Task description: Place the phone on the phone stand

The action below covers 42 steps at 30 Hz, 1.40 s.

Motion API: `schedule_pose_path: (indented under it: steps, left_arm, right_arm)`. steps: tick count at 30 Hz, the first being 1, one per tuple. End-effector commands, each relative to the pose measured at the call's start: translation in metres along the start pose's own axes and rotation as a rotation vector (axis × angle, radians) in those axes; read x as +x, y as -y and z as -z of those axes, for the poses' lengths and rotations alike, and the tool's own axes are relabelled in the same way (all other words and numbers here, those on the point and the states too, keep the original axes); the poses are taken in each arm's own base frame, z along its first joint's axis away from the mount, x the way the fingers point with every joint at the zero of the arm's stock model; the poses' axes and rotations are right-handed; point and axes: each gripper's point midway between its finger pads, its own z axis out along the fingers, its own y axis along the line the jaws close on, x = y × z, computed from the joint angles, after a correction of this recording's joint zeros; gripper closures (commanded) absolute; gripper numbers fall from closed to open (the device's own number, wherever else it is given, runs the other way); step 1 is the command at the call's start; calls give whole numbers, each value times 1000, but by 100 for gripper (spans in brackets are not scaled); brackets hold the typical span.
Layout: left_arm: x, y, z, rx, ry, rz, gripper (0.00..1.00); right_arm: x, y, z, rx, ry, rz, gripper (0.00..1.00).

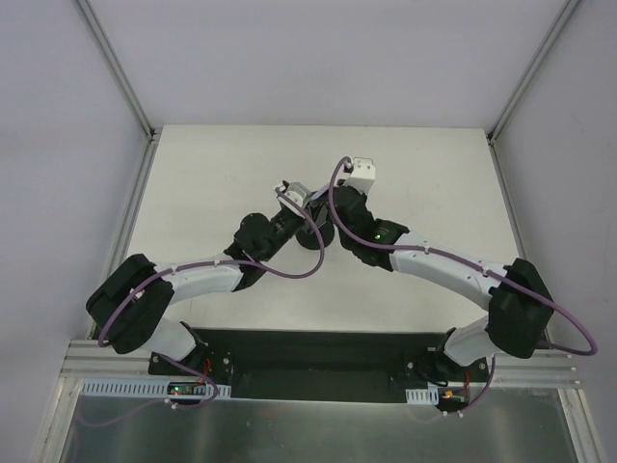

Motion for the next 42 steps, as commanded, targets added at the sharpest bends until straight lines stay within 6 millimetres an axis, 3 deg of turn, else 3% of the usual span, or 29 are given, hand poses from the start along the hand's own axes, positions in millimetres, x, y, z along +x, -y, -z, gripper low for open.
schedule_pose_path:
  steps: [1, 3, 4, 5, 6, 7, 9, 13, 15, 20, 23, 27, 32, 33, 42]
  left_arm:
    - [-3, -125, 9, -588, 15, -25, 100]
    - [0, -121, 7, -567, 7, -14, 100]
    - [1, -121, 8, -561, 2, -11, 100]
    - [3, -120, 9, -560, -2, -6, 100]
    - [4, -122, 11, -569, -5, 2, 100]
    - [4, -122, 10, -570, -11, 8, 100]
    - [9, -119, 11, -563, -31, 26, 100]
    - [7, -114, 16, -530, -44, 82, 100]
    - [6, -116, 21, -522, -61, 117, 100]
    - [2, -135, 32, -452, -90, 150, 100]
    - [9, -150, 40, -425, -144, 167, 100]
    - [-2, -157, 53, -318, -120, 155, 100]
    - [1, -161, 65, -184, -171, 121, 100]
    - [-2, -149, 67, -103, -168, 116, 100]
    - [-17, -125, 80, 115, -136, 93, 100]
  right_arm:
    - [-19, -102, 75, -316, -31, -333, 99]
    - [-16, -105, 82, -331, -40, -307, 79]
    - [-10, -97, 83, -308, -57, -281, 56]
    - [-13, -91, 88, -313, -49, -273, 46]
    - [-4, -81, 89, -298, -60, -251, 39]
    - [-6, -65, 93, -261, -54, -247, 33]
    - [-12, -49, 98, -244, -29, -233, 32]
    - [-17, 1, 110, -177, 20, -171, 32]
    - [-21, 22, 103, -168, 41, -122, 32]
    - [-2, 56, 96, -239, -13, -53, 31]
    - [6, 58, 95, -307, -44, -78, 31]
    - [11, 52, 97, -377, -71, -44, 31]
    - [19, 42, 98, -444, -105, 8, 30]
    - [23, 40, 97, -458, -122, 14, 30]
    - [34, -2, 104, -697, -200, 76, 25]
